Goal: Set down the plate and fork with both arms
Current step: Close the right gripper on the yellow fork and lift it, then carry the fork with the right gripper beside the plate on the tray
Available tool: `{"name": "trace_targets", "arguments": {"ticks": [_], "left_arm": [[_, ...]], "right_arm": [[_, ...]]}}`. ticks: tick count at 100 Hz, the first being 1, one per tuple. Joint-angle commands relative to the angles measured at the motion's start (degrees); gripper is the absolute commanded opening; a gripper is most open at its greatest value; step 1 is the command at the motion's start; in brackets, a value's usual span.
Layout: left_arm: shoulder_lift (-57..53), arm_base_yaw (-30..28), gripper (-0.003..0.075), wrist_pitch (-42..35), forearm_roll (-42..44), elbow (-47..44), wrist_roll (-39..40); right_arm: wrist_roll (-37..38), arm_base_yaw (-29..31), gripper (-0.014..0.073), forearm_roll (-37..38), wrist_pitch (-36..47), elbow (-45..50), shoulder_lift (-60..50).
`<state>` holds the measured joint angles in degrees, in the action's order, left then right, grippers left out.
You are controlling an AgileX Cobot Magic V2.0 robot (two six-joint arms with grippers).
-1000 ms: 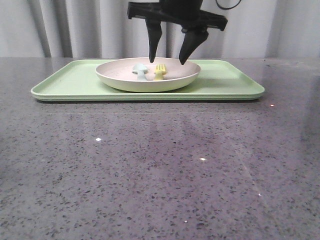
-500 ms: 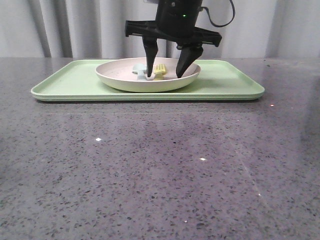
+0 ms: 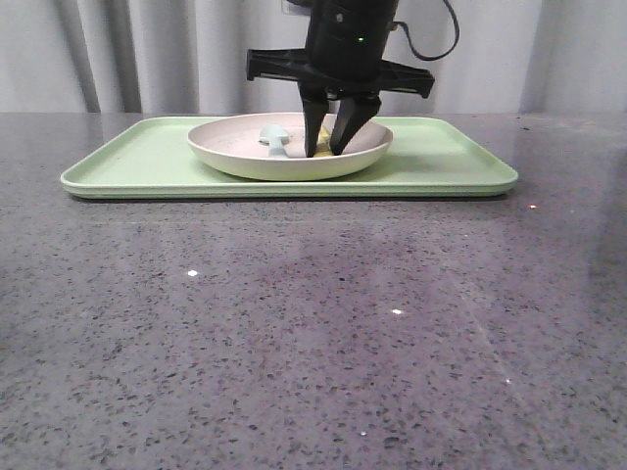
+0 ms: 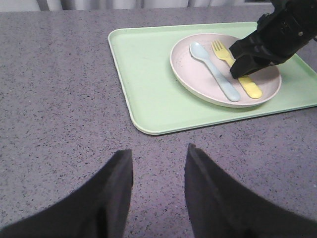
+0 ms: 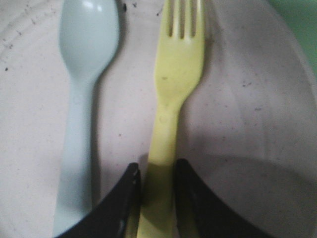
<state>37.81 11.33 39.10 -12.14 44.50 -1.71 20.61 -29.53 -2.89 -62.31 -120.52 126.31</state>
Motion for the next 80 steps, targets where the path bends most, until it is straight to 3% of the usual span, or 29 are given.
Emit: {"name": "trace_targets", "arguments": {"ticks": [1, 23, 59, 80], "left_arm": [[-0.08, 0.39, 0.0262, -3.41, -0.93, 1.48, 0.62], [-0.08, 0.39, 0.0262, -3.41, -0.93, 1.48, 0.62], [-0.08, 0.39, 0.0262, -3.09, -0.93, 1.48, 0.62], [-0.08, 0.39, 0.0262, -1.39, -0.93, 1.48, 0.62]], "right_arm": [[0.08, 0.02, 0.0092, 0.12, 1.81, -1.79, -3.41], [0.08, 0.02, -0.0051, 0.12, 0.95, -1.79, -3.7], [0.08, 0.48, -0.0053, 2.89, -0.51, -2.92, -9.69], [0.08, 4.19, -0.0053, 3.67, -6.9, -2.92, -12.32]]}}
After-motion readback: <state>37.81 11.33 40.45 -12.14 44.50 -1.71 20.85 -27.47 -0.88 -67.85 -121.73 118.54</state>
